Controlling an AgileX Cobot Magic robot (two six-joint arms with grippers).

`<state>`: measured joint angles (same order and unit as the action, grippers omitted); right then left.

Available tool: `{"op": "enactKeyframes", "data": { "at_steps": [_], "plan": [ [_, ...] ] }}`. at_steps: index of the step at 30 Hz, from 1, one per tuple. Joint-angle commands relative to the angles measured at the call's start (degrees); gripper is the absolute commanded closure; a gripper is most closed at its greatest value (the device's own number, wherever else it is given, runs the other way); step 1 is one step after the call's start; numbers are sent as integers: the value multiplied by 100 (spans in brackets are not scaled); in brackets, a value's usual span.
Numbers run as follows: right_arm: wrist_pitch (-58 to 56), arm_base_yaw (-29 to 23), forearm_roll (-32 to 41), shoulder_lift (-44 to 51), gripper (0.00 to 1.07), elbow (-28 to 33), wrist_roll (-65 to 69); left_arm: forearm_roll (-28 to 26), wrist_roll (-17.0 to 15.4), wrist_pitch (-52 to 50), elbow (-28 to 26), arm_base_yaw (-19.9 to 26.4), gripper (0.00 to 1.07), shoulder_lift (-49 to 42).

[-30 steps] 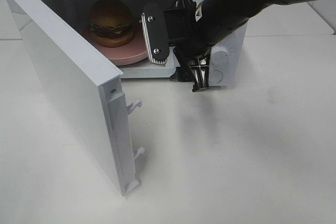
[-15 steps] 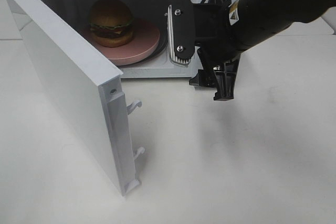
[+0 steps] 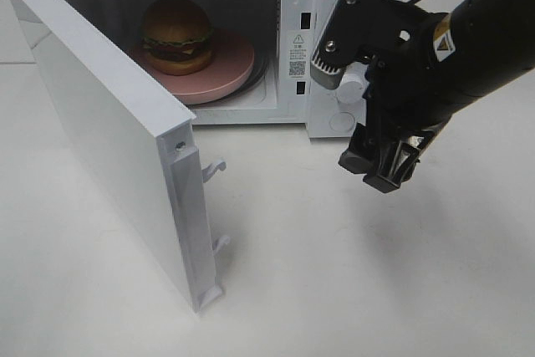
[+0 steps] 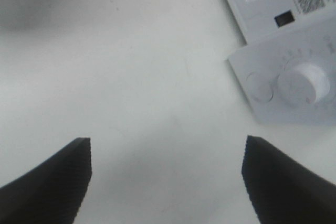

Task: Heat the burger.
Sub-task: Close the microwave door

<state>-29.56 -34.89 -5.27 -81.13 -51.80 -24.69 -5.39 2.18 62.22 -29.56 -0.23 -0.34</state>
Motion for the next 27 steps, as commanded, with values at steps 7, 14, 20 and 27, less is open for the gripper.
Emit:
{"op": "enactKeyframes", "data": {
  "at_steps": [7,14,20,27],
  "plan": [
    [-1301,0,-350,487,31,17,1879,-46,-6,-80,0,-29,9,-86],
    [-2200,0,-424,1220,31,17,2424,-46,-6,-80,0,-29,9,-86],
    [-2647,0,-424,1742,31,17,2590,-46,-6,-80,0,-29,9,-86],
    [-2962,0,-418,2252,31,17,2647,-46,-6,-80,0,-29,9,-86]
  ]
}}
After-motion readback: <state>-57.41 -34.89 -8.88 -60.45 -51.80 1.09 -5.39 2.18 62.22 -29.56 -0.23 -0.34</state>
